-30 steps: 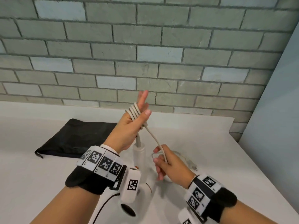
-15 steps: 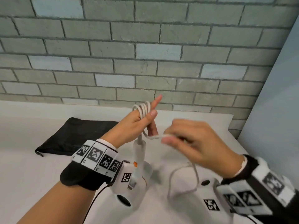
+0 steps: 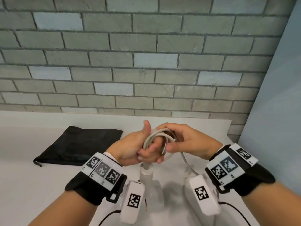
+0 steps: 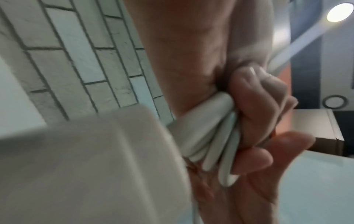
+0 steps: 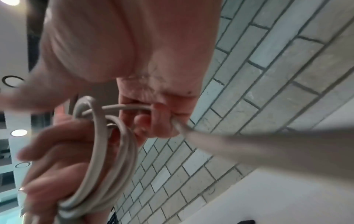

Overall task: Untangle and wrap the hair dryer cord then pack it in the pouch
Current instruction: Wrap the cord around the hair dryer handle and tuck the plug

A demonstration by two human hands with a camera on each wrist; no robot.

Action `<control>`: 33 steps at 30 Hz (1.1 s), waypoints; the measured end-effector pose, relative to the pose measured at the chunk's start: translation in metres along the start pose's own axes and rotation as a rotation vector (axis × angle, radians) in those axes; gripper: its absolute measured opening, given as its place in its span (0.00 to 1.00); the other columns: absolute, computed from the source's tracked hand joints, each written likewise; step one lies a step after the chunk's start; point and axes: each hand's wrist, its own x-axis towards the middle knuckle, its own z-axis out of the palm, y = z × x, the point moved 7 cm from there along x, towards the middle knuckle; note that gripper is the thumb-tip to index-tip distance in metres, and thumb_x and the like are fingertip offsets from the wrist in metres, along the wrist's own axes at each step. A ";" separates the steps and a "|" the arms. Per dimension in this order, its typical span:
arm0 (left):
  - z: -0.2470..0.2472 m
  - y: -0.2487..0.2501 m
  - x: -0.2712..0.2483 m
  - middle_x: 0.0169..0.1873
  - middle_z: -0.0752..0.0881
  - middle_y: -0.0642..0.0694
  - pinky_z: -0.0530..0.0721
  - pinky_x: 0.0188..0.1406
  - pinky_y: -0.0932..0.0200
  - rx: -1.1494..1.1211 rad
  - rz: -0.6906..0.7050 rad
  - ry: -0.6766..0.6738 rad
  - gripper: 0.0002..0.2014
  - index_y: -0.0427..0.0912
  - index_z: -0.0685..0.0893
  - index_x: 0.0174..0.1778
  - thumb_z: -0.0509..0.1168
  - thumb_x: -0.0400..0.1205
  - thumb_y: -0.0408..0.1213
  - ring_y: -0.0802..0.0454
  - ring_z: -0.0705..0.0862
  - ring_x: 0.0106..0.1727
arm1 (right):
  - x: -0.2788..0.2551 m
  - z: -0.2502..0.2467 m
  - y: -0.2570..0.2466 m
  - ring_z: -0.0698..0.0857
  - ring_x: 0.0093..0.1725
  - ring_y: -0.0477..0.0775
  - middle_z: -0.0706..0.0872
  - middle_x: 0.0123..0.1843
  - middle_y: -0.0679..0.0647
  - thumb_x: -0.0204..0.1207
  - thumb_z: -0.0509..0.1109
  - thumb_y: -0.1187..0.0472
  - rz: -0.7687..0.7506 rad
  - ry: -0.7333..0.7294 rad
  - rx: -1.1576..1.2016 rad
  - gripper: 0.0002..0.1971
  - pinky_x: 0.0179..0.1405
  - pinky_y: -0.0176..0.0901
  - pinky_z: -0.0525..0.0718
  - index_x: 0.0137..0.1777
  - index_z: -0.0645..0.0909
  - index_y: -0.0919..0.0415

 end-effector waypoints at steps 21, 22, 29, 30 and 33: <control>-0.047 0.001 -0.014 0.24 0.65 0.52 0.81 0.44 0.60 0.067 0.046 0.563 0.14 0.40 0.75 0.37 0.55 0.77 0.48 0.57 0.67 0.26 | -0.020 -0.044 0.026 0.71 0.27 0.41 0.79 0.37 0.55 0.76 0.64 0.65 0.023 0.466 0.024 0.08 0.26 0.29 0.69 0.49 0.85 0.60; -0.046 0.001 -0.013 0.24 0.65 0.52 0.82 0.42 0.62 0.057 0.051 0.561 0.13 0.40 0.75 0.36 0.55 0.77 0.47 0.57 0.66 0.26 | -0.021 -0.049 0.026 0.74 0.30 0.42 0.81 0.36 0.52 0.77 0.64 0.65 0.016 0.518 -0.072 0.08 0.30 0.30 0.72 0.47 0.85 0.56; -0.046 -0.002 -0.005 0.20 0.67 0.55 0.78 0.41 0.58 0.063 0.076 0.643 0.14 0.40 0.72 0.35 0.52 0.81 0.45 0.58 0.66 0.23 | -0.010 -0.048 0.036 0.81 0.37 0.49 0.82 0.38 0.52 0.76 0.67 0.61 0.061 0.728 -0.456 0.07 0.43 0.36 0.79 0.45 0.87 0.60; -0.047 -0.002 -0.005 0.20 0.67 0.55 0.78 0.41 0.58 0.080 0.074 0.658 0.14 0.41 0.72 0.35 0.51 0.82 0.43 0.58 0.67 0.23 | -0.006 -0.045 0.041 0.84 0.36 0.53 0.84 0.38 0.56 0.77 0.66 0.62 0.088 0.716 -0.388 0.08 0.43 0.43 0.83 0.45 0.86 0.63; -0.049 -0.001 -0.007 0.21 0.67 0.55 0.78 0.40 0.58 0.128 0.086 0.727 0.15 0.42 0.75 0.35 0.50 0.85 0.41 0.59 0.67 0.23 | 0.005 -0.029 0.046 0.85 0.39 0.56 0.86 0.43 0.67 0.82 0.58 0.63 0.153 0.581 0.020 0.14 0.47 0.46 0.87 0.53 0.82 0.71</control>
